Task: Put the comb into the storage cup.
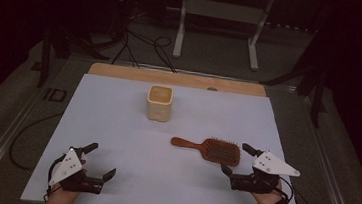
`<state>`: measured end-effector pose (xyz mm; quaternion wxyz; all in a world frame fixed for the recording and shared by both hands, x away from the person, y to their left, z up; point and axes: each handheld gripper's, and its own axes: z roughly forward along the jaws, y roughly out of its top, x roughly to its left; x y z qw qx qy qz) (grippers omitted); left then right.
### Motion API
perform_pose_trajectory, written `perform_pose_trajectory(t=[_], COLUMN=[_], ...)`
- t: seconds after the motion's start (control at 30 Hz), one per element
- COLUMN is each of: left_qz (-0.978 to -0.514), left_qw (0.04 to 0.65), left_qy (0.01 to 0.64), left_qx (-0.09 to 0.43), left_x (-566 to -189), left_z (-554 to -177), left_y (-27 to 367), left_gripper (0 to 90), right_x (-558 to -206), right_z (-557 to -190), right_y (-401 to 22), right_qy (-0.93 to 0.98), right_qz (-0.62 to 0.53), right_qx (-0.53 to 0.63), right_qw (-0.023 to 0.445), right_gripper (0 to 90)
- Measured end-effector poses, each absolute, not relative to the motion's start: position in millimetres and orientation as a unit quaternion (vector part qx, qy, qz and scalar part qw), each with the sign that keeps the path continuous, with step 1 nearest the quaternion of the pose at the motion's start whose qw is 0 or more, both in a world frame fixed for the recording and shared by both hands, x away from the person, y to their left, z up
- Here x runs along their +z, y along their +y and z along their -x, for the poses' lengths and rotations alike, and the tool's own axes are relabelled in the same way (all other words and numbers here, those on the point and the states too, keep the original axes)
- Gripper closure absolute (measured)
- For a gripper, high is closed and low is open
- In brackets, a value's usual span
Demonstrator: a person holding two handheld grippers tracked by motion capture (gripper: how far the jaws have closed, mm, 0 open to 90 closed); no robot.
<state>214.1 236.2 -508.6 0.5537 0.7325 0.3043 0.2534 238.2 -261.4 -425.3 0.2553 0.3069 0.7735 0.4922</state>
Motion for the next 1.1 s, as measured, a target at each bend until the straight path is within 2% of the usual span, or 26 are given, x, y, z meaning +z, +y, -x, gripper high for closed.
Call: perform_pose_trajectory(t=[0.63, 1.1], left_qz=[-0.733, -0.733], left_qw=[0.555, 0.556], left_qy=[0.302, 0.303], left_qx=[0.251, 0.251], left_x=[-508.8, -508.8], left_z=[-213.9, -213.8], left_y=[235.7, 236.2], left_gripper=[0.2, 0.2], right_x=[-389.5, -397.0], right_z=[-272.8, -294.9], right_y=[-212.5, -174.9], right_qy=[0.789, 0.801], right_qz=[-0.279, -0.281], right_qx=[0.478, 0.469], right_qw=[0.265, 0.245], right_gripper=[8.9, 9.2])
